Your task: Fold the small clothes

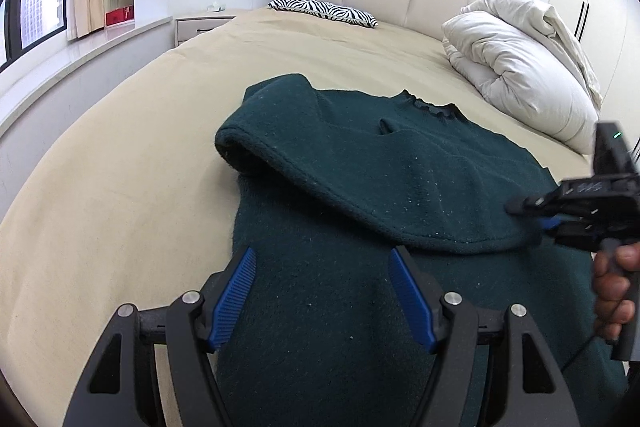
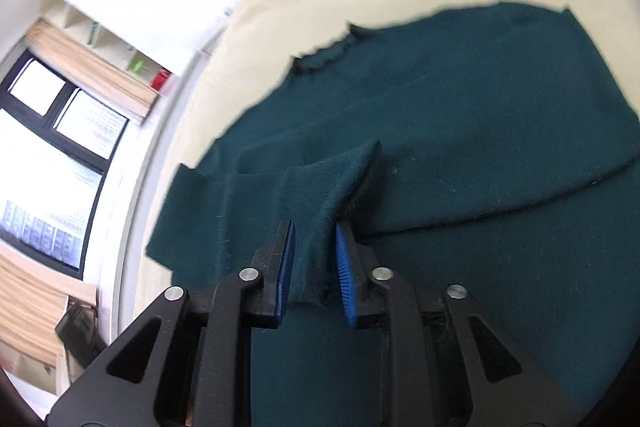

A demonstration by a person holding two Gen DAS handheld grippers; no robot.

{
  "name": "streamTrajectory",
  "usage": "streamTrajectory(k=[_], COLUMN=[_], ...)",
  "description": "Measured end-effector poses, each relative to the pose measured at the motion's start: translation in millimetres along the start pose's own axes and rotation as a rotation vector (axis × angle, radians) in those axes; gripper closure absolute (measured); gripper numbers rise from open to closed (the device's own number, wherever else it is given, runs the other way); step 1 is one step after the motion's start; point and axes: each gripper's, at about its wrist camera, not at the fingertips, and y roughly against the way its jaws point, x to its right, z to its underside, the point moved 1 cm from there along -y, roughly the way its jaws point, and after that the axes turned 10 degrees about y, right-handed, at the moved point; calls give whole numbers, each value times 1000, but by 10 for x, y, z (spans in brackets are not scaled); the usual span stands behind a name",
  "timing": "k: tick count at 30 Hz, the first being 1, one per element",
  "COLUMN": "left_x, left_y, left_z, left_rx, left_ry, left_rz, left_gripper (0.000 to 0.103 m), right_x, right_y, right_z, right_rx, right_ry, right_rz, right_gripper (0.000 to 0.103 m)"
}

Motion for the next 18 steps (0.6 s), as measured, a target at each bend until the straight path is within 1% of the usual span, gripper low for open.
streamTrajectory(k=[1,2,3,4,5,6,7,9,11,13,15,18], left_x=[-17,-26,-44,-81,-104,-134,-174,-249,-342,-408,-476,-540], left_y=[20,28,38,57,73,100,144,216,227,147,-4,-310], left_z=[1,-3,-9,-23,-39,-64,-106,-222,-382,-552,-765,-1028], left_rx=[3,5,7,8,9,15,31,64,83,78,65,2], left_ry=[5,9,18,37,52,72,94,128,155,159,160,166], left_rz=[6,9,12,18,23,31,43,55,60,49,39,13], left_gripper=[32,32,32,32,32,32,32,32,32,32,32,32], right_x=[78,133,154,125,84,8,-52,-261,-460,-571,-543,-327], right_y=[-114,-160,-164,-136,-105,-53,-15,135,325,520,688,607], right_z=[-10,-46,-51,-72,-87,-110,-119,-192,-304,-431,-500,-616], right_rx=[-41,-47,-33,-17,-4,7,16,57,115,191,233,192], right_ry=[-25,-60,-67,-47,-26,10,34,130,234,308,326,320], right_rz=[14,-2,-16,-2,9,22,31,58,89,97,106,143], right_gripper=[81,81,81,85,91,95,95,96,96,96,96,96])
